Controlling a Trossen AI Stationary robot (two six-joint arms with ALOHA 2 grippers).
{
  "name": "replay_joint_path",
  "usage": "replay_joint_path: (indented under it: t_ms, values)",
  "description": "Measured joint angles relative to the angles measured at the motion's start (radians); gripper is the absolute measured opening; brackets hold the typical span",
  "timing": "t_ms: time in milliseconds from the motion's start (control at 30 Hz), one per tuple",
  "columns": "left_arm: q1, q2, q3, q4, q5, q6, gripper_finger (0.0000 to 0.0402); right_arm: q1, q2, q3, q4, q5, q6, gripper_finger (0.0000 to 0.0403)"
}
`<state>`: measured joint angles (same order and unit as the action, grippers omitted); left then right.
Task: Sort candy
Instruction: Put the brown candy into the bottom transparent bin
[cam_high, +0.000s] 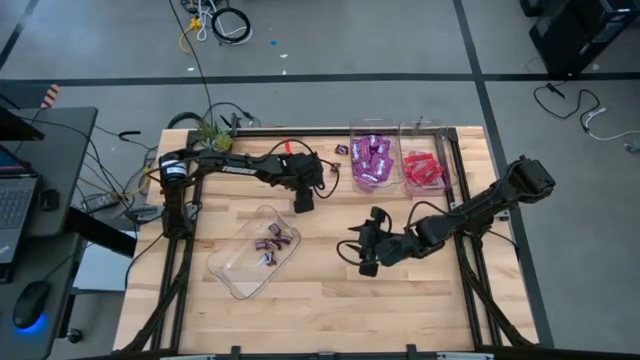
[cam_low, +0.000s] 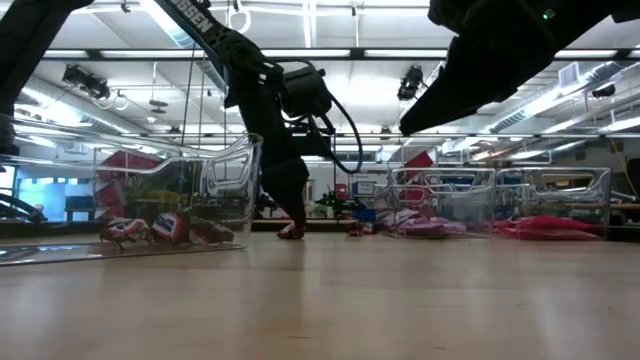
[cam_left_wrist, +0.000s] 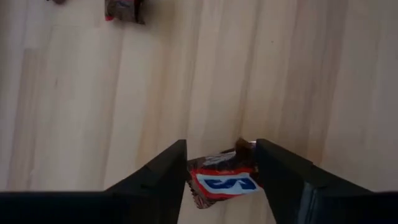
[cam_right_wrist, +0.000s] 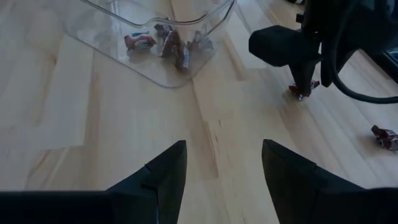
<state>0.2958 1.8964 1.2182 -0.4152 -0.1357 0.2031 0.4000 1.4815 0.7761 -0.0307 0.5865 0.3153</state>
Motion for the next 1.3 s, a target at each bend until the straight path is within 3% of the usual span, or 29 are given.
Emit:
replay_joint_path:
  t_ms: [267, 433, 767, 967, 1300]
  values:
    - [0.0, 0.004, 0.0, 0.0, 0.005, 0.03, 0.0181, -0.002, 0.0, 0.0, -0.001, 0.001, -0.002, 0.0193]
    - [0.005, 0.008, 0.0, -0.014, 0.08, 0.048, 0.0131, -0.002, 0.0, 0.0, -0.001, 0.001, -0.003, 0.0192]
    - [0.005, 0.01, 0.0, -0.023, 0.082, 0.083, 0.0007, -0.002, 0.0, 0.0, -0.008, 0.001, -0.004, 0.0188]
    - [0.005, 0.005, 0.007, -0.043, 0.051, 0.088, 0.0002, -0.002, 0.0, 0.0, -0.01, 0.001, -0.003, 0.0187]
    - [-0.019, -0.041, 0.131, -0.161, 0.047, 0.104, 0.0001, -0.002, 0.0, 0.0, -0.034, 0.001, -0.001, 0.0185]
